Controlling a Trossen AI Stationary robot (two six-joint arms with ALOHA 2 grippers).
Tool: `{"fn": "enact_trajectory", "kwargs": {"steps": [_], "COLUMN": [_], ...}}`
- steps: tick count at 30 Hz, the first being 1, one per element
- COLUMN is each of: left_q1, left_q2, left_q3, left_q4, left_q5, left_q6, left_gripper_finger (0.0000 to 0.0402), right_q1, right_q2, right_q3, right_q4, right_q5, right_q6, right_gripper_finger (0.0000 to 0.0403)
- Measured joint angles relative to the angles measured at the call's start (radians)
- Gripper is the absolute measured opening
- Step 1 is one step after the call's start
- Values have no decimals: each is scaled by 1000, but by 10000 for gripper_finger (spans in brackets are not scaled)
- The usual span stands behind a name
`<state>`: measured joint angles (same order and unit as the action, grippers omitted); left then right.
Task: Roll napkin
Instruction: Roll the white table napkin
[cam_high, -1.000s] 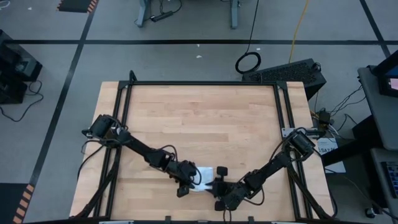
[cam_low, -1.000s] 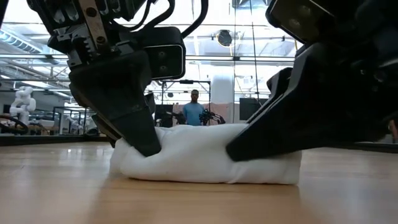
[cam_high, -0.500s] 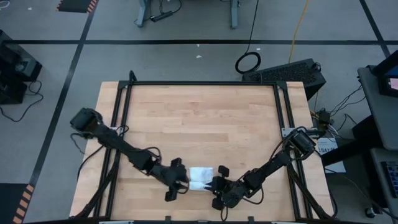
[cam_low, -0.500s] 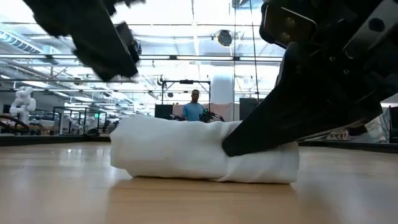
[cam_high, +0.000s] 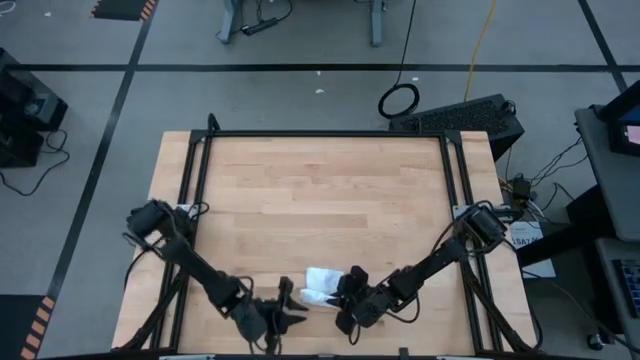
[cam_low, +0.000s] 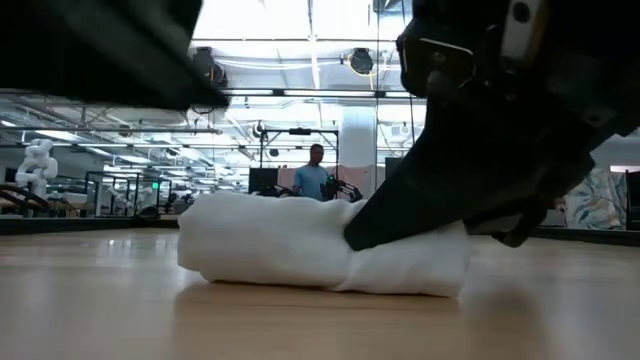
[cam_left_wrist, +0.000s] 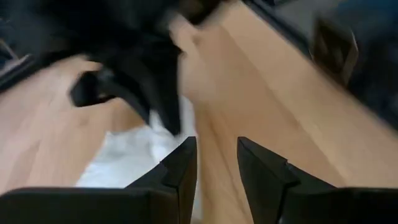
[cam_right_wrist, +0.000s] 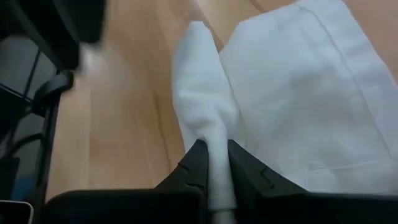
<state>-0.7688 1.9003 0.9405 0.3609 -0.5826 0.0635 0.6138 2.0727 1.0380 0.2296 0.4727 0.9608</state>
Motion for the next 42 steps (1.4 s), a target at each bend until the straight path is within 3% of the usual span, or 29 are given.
{"fn": "enact_trajectory", "kwargs": {"steps": [9,16,20,25,32,37,42], "left_q1": [-2,4,14,51,77,39,-2], "left_q2": [118,117,115,111,111,102,62], "left_q3": [2,4,4,7,7,5,1], "left_q4": [16,18,-12,-52,-60,-71,-129], "left_q5": [-72,-88,-88,-53,25,-120,-155], "left_q6": [52,78,104,95,100,103,110], "left_gripper_finger": [135,241,272,267,200,174,206], "right_q1": [-20,-27,-38,-51,-51,-52,-52], "right_q2": [0,0,0,1,1,1,1], "right_q3": [0,-1,-2,-2,-2,-2,-2], "right_q4": [12,22,39,55,56,57,57], "right_q5": [-89,-125,-148,-180,-175,-183,-184], "right_q6": [46,53,53,50,49,59,60], "right_gripper_finger": [24,24,24,24,28,27,29]}}
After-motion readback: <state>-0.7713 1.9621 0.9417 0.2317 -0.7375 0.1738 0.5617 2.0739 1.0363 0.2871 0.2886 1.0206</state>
